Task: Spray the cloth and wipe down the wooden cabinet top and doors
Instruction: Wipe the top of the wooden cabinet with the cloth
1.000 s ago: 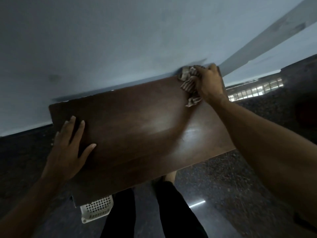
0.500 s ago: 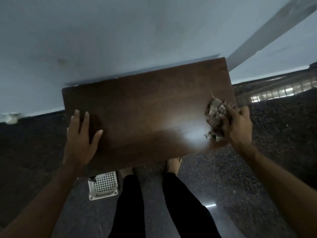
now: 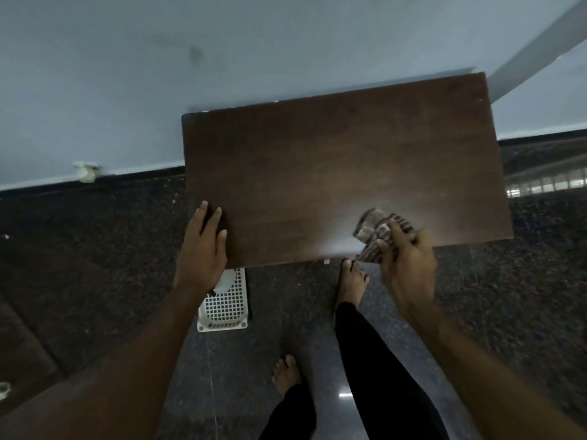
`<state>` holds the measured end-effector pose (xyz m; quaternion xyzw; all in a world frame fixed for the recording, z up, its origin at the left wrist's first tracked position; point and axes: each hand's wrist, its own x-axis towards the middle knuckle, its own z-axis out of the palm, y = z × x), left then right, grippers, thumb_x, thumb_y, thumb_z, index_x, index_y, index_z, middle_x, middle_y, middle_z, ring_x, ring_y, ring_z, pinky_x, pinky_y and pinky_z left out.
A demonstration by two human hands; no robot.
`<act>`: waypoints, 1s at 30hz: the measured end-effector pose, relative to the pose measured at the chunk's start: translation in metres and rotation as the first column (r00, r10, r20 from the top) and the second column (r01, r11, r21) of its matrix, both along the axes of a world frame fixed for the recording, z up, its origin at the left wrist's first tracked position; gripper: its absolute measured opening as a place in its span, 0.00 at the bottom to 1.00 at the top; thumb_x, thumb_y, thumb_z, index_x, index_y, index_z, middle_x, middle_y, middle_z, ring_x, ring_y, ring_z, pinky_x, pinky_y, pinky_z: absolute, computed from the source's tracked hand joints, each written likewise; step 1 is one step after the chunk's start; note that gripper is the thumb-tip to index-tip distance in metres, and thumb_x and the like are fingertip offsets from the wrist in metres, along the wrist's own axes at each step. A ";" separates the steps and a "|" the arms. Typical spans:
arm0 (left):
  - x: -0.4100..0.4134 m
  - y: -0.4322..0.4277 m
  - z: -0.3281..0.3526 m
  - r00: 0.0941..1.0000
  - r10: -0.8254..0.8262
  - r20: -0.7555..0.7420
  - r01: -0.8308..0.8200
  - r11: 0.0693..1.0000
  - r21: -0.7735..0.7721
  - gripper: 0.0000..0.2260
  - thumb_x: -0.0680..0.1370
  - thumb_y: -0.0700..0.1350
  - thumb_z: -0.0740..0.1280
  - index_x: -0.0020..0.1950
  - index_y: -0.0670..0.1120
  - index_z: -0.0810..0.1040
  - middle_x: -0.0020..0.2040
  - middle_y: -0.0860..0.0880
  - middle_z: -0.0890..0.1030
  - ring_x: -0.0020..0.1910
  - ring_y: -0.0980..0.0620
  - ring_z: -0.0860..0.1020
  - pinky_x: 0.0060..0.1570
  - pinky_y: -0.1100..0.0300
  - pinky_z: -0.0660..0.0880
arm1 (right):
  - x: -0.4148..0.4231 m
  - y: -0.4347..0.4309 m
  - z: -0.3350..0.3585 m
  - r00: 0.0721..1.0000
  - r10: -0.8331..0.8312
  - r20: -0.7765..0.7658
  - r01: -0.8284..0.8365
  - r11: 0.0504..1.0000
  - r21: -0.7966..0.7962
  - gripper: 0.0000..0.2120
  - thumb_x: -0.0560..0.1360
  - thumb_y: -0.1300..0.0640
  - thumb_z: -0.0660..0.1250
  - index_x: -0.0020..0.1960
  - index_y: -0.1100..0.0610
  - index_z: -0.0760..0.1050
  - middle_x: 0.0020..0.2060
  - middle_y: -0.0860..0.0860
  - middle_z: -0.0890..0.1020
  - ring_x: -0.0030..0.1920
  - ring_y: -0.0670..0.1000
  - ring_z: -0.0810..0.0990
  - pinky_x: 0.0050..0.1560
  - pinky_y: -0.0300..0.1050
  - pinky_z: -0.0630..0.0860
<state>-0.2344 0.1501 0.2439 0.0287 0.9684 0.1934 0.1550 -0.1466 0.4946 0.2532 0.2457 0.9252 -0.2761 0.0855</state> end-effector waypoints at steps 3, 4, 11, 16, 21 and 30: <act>-0.001 -0.012 0.004 0.998 -0.049 0.040 0.049 0.999 -0.008 0.21 0.85 0.44 0.56 0.78 0.42 0.65 0.81 0.44 0.58 0.80 0.46 0.57 0.76 0.47 0.62 | -0.002 -0.062 -0.003 1.000 0.018 0.003 -0.018 0.998 -0.060 0.22 0.78 0.60 0.64 0.71 0.50 0.72 0.60 0.61 0.72 0.55 0.61 0.74 0.49 0.44 0.65; -0.005 -0.014 0.007 0.996 -0.063 0.058 0.064 0.998 -0.025 0.21 0.86 0.45 0.55 0.79 0.43 0.65 0.81 0.45 0.59 0.79 0.45 0.59 0.75 0.45 0.64 | -0.004 -0.082 -0.005 0.999 0.051 -0.012 -0.052 0.995 -0.082 0.22 0.78 0.60 0.64 0.71 0.50 0.72 0.60 0.60 0.72 0.56 0.61 0.73 0.50 0.44 0.67; -0.026 -0.013 0.032 0.994 -0.075 0.075 0.084 0.988 -0.129 0.20 0.87 0.50 0.50 0.76 0.44 0.68 0.63 0.34 0.79 0.61 0.33 0.77 0.63 0.44 0.70 | -0.023 -0.207 -0.010 0.950 0.280 -0.139 -0.288 0.957 -0.039 0.16 0.77 0.63 0.64 0.64 0.58 0.76 0.56 0.61 0.75 0.53 0.64 0.75 0.51 0.60 0.76; -0.048 -0.004 0.027 0.996 -0.078 0.047 0.087 0.967 -0.238 0.22 0.86 0.54 0.48 0.69 0.43 0.74 0.62 0.32 0.77 0.62 0.30 0.74 0.62 0.41 0.70 | -0.026 -0.285 -0.016 0.854 0.420 -0.306 -0.440 0.898 0.005 0.10 0.75 0.61 0.68 0.55 0.61 0.80 0.53 0.59 0.76 0.50 0.61 0.76 0.40 0.49 0.76; -0.052 0.019 0.022 0.988 -0.145 0.047 0.152 0.925 -0.349 0.30 0.85 0.60 0.48 0.63 0.38 0.77 0.61 0.32 0.77 0.60 0.32 0.75 0.61 0.41 0.72 | -0.028 -0.303 -0.024 0.816 0.476 -0.327 -0.488 0.872 0.052 0.12 0.77 0.63 0.62 0.58 0.64 0.78 0.53 0.63 0.78 0.54 0.65 0.77 0.41 0.58 0.80; -0.002 0.049 -0.007 0.992 0.031 0.121 0.011 0.943 -0.333 0.35 0.82 0.67 0.46 0.83 0.49 0.47 0.79 0.29 0.47 0.79 0.29 0.46 0.77 0.38 0.43 | 0.006 -0.111 -0.041 0.884 0.290 -0.368 -0.280 0.956 0.082 0.06 0.79 0.47 0.67 0.51 0.49 0.77 0.41 0.37 0.75 0.38 0.41 0.73 0.38 0.40 0.73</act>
